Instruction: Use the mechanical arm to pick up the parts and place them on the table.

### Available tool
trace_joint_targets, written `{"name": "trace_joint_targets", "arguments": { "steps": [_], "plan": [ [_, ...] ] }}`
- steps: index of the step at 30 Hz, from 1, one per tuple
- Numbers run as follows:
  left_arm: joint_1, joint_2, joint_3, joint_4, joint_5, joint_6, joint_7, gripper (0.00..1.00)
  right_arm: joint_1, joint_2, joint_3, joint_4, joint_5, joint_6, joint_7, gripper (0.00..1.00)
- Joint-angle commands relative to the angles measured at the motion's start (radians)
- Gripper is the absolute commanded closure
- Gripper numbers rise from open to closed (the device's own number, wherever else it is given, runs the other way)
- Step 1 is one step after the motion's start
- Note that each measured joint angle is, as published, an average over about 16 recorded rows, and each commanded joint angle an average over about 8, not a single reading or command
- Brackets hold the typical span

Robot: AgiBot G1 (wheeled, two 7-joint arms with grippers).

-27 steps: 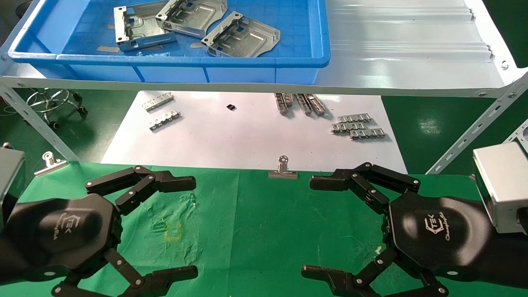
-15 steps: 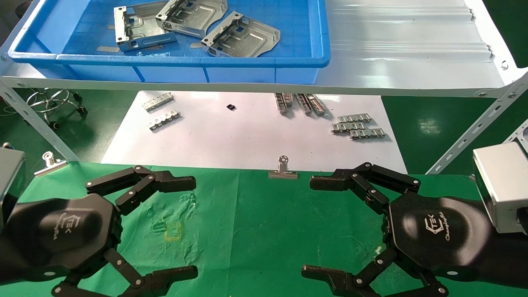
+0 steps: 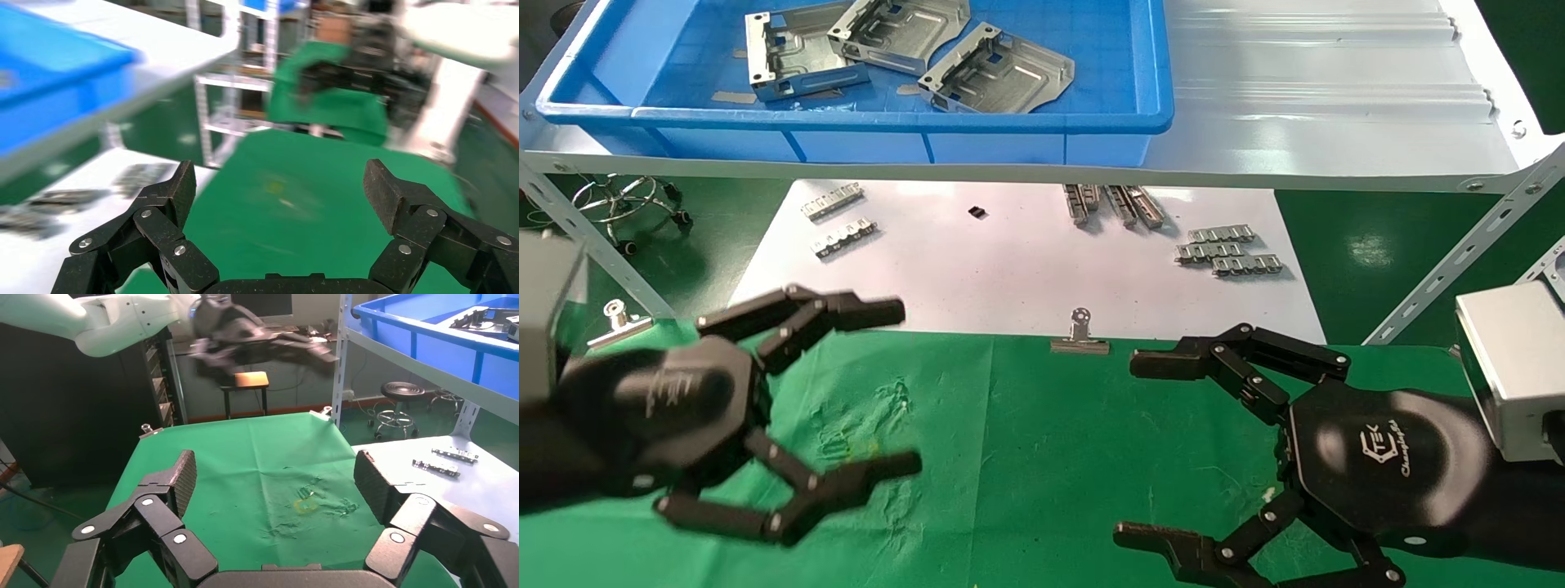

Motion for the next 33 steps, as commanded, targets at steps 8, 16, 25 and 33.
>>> {"name": "trace_joint_targets", "arguments": {
  "steps": [8,16,25,33],
  "plan": [
    [-0.123,0.072,0.016,0.087,0.084,-0.131,-0.02,0.0,0.0,0.0,0.0,0.0,0.0,0.0,0.0,1.0],
    [-0.258,0.148,0.042,0.21,0.175,-0.272,-0.057,0.0,0.0,0.0,0.0,0.0,0.0,0.0,0.0,1.0],
    [-0.452,0.188,0.135,0.354,0.389,-0.442,-0.182,0.0,0.0,0.0,0.0,0.0,0.0,0.0,0.0,1.0],
    [-0.597,0.242,0.213,0.517,0.556,-0.551,-0.271,0.0,0.0,0.0,-0.001,0.0,0.0,0.0,0.0,1.0]
  ]
}}
